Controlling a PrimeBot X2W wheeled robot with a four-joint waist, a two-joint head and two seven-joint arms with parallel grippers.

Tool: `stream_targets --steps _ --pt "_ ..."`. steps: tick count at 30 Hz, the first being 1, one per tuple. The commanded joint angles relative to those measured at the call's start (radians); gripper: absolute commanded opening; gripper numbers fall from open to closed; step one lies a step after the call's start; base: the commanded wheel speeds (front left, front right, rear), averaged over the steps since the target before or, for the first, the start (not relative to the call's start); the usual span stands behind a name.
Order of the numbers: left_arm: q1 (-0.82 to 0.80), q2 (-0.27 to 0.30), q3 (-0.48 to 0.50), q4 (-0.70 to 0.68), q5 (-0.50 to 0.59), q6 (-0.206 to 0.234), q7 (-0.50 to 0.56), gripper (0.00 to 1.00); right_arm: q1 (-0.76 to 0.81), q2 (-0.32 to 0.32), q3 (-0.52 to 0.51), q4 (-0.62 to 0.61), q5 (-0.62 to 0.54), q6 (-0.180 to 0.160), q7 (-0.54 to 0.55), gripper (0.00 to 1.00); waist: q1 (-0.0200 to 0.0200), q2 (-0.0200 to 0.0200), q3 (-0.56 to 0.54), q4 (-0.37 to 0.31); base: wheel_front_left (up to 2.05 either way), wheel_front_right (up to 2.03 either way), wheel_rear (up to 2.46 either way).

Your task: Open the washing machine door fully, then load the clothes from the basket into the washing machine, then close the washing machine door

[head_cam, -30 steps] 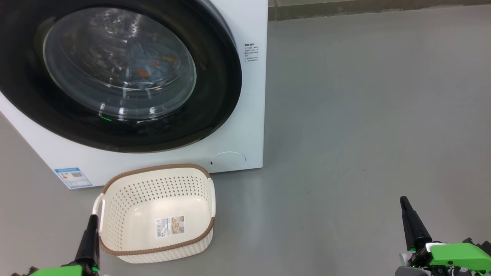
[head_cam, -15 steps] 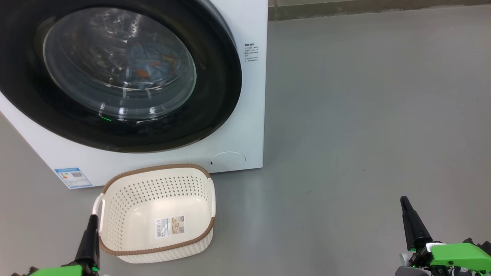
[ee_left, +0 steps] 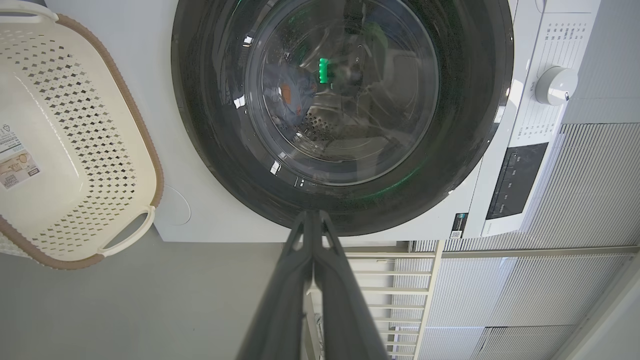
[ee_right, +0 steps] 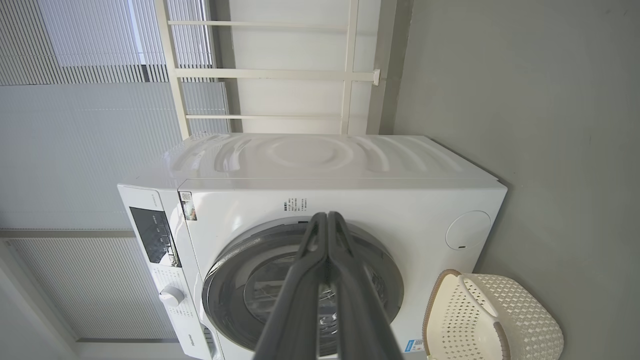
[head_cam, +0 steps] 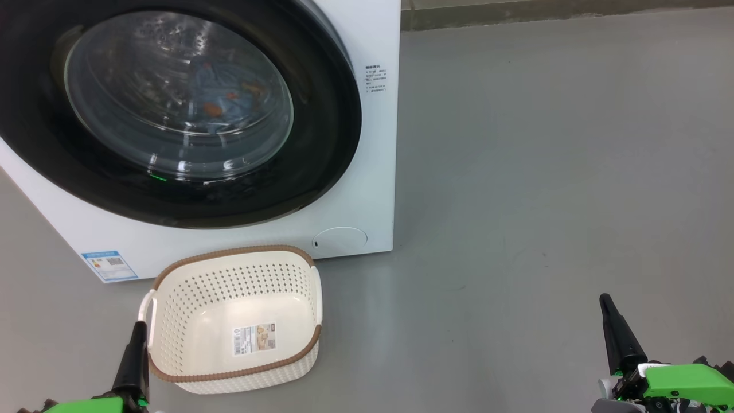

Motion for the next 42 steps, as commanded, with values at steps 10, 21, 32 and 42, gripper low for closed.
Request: stream_targets --steps 10,21,32,42 --pt "-0.040 0.015 0.033 -0.020 -0.003 -0.003 0.008 0.00 -0.040 -0.004 0.018 -0.025 -0.001 -0.001 0.010 0.00 0.0000 0.0000 0.000 0.000 0.00 0.00 0.00" --pt "-0.040 0.015 0.033 -0.020 -0.003 -0.003 0.008 0.00 -0.041 -0.003 0.017 -0.024 -0.002 -0.001 0.011 0.00 0.0000 0.0000 0.000 0.000 0.00 0.00 0.00" --pt "-0.040 0.015 0.034 -0.020 -0.003 -0.003 0.008 0.00 -0.041 -0.002 0.015 -0.024 -0.003 -0.001 0.012 0.00 0.0000 0.0000 0.000 0.000 0.00 0.00 0.00" --pt "-0.040 0.015 0.034 -0.020 -0.003 -0.003 0.008 0.00 -0.041 -0.002 0.015 -0.024 -0.004 -0.001 0.013 0.00 0.0000 0.0000 0.000 0.000 0.00 0.00 0.00"
